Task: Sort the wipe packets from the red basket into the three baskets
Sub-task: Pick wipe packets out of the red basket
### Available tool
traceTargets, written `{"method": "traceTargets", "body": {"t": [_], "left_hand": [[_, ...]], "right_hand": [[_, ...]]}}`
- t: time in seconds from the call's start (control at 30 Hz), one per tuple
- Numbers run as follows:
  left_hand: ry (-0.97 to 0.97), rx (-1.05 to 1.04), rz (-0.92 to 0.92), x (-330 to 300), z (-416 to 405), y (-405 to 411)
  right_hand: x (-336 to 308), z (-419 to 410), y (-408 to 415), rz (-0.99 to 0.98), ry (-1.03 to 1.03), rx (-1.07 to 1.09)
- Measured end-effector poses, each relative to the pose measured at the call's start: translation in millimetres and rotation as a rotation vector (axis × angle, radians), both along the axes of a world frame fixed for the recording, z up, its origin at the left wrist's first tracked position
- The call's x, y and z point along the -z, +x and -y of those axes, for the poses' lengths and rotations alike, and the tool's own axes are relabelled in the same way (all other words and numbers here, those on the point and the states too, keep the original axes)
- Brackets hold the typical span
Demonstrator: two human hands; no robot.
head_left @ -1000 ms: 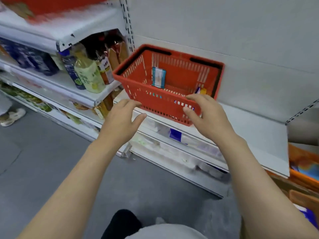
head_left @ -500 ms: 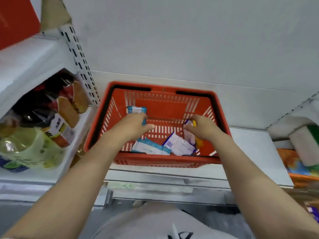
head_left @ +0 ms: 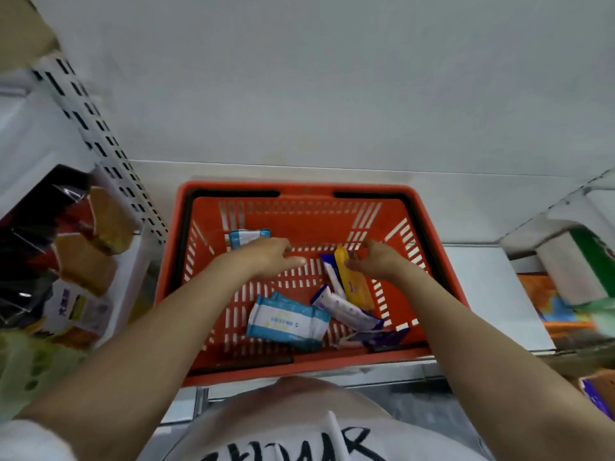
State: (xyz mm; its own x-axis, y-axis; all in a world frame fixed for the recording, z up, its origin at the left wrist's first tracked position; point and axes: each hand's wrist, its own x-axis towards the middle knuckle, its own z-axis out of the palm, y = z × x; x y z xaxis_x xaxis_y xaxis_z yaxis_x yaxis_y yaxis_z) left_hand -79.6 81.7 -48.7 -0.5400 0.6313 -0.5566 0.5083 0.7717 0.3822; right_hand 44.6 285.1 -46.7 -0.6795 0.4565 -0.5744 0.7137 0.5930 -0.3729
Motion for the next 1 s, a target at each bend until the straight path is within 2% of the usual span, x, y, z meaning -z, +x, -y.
{"method": "traceTargets", "body": {"t": [0.07, 0.1, 0.2, 0.27, 0.4, 0.5, 0.67, 0.83, 0.9, 1.0], "left_hand": [[-0.002, 0.005, 0.018, 3.6, -4.2, -6.3], [-0.001, 0.003, 0.026, 5.6, -6.3, -9.4], [0.0, -0.009, 0.049, 13.5, -11.5, -15.4], [0.003, -0.032, 0.072, 19.5, -15.2, -15.3], [0.023, -0.053, 0.114, 30.0, -22.6, -9.4], [0.041, -0.042, 0.117, 36.4, -27.0, -5.3], [0.162, -0.024, 0.13, 49.7, -34.7, 1.1], [0.214, 0.164, 0.133, 56.8, -62.2, 12.4], [0.18, 0.227, 0.163, 65.0, -72.0, 19.6], [0.1, 0.305, 0.114, 79.5, -83.6, 29.4]], "right_hand": [[8.2, 4.7, -3.8, 0.098, -0.26, 0.03], [12.1, 4.7, -6.2, 0.087, -0.31, 0.044], [18.1, -1.0, -13.8, -0.016, -0.116, 0.047], [23.0, -2.1, -15.8, 0.055, -0.048, 0.035], [45.3, 8.3, -10.9, 0.223, -0.088, 0.035], [52.0, 5.7, -13.7, 0.163, 0.028, -0.01], [4.8, -6.6, -10.7, 0.008, 0.328, -0.088], [-41.8, -29.0, 16.9, -0.182, 0.3, 0.111], [-48.0, -24.6, 25.9, -0.191, 0.324, 0.096], [-51.4, -18.5, 39.6, -0.226, 0.304, 0.103]]}}
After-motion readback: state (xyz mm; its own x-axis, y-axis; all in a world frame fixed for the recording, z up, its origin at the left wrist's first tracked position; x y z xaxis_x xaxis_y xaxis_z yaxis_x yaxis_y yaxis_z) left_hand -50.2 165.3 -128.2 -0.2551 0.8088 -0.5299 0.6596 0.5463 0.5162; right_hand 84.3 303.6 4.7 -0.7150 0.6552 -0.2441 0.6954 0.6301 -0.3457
